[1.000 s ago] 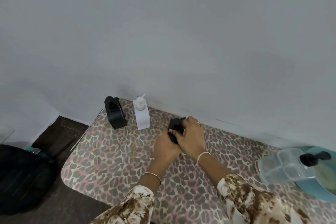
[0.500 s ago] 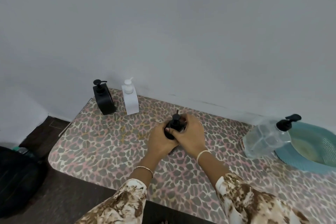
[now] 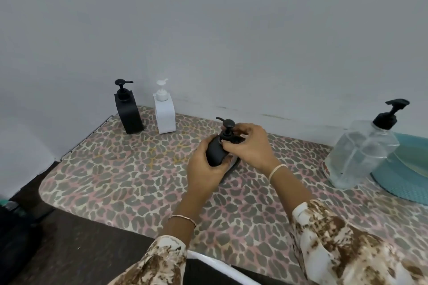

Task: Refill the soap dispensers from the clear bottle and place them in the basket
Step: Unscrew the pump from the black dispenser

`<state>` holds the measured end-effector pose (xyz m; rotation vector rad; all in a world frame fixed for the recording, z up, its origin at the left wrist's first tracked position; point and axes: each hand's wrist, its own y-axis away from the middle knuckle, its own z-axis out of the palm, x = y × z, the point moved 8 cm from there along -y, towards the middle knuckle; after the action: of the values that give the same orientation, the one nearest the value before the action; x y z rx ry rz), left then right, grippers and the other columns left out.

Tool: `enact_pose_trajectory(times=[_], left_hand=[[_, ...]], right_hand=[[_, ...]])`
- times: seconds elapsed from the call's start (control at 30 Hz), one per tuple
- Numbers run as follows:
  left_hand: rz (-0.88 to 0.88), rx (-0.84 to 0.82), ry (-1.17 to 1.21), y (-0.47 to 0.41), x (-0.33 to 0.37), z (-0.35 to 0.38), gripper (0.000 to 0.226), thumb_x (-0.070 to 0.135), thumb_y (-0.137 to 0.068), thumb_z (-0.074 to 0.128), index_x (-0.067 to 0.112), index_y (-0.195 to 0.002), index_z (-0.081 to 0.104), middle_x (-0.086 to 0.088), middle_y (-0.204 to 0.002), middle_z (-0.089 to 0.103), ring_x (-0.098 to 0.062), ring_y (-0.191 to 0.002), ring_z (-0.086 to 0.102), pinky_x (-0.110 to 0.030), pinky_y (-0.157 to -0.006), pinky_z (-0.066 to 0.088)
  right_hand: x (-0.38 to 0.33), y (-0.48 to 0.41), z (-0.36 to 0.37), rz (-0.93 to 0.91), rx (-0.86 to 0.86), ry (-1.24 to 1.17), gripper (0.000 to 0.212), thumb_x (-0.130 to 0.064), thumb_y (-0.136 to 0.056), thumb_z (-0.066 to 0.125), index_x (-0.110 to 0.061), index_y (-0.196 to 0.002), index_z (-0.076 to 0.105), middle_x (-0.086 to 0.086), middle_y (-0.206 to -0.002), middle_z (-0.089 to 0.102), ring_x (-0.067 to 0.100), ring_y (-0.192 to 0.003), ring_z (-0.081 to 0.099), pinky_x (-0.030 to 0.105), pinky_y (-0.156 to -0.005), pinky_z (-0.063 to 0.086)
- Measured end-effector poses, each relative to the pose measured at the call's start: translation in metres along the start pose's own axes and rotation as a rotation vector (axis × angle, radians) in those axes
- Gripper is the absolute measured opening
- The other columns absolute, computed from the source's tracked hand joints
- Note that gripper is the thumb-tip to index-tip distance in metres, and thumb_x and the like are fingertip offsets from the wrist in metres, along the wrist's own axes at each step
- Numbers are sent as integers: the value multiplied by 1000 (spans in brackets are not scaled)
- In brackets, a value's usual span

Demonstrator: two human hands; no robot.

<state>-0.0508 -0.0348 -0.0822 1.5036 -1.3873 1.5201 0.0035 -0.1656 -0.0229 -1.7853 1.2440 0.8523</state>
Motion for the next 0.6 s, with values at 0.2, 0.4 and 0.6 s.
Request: enact_pose_trajectory(times=[0.2, 0.4, 0.6], left_hand=[[65, 31, 10, 3, -8, 3, 60, 26, -81, 77, 27, -134, 49, 8, -126, 59, -7, -114, 58, -20, -94, 50], [138, 31, -42, 6, -2, 3, 73, 25, -85, 72, 29, -149, 36, 9, -143, 49, -2, -126, 47, -2, -93, 37], [121, -35, -78, 10, -2, 7, 83, 36, -89, 66, 43, -152, 12, 5, -148, 45, -14, -130, 49, -4, -83, 39]], right_hand=[[0, 4, 9, -64, -10, 2, 35, -27, -71, 81, -22, -103, 71, -10, -101, 68, 3, -96, 61, 24, -87, 52], [-1, 12, 1, -55, 226, 15, 37, -32, -66, 86, -21, -90, 60, -15, -81, 61, -6, -76, 57, 4, -65, 43], [-2, 16, 7, 5, 61, -9, 41, -17, -79, 73, -13, -119, 62, -1, -114, 65, 12, -109, 60, 25, -93, 49]])
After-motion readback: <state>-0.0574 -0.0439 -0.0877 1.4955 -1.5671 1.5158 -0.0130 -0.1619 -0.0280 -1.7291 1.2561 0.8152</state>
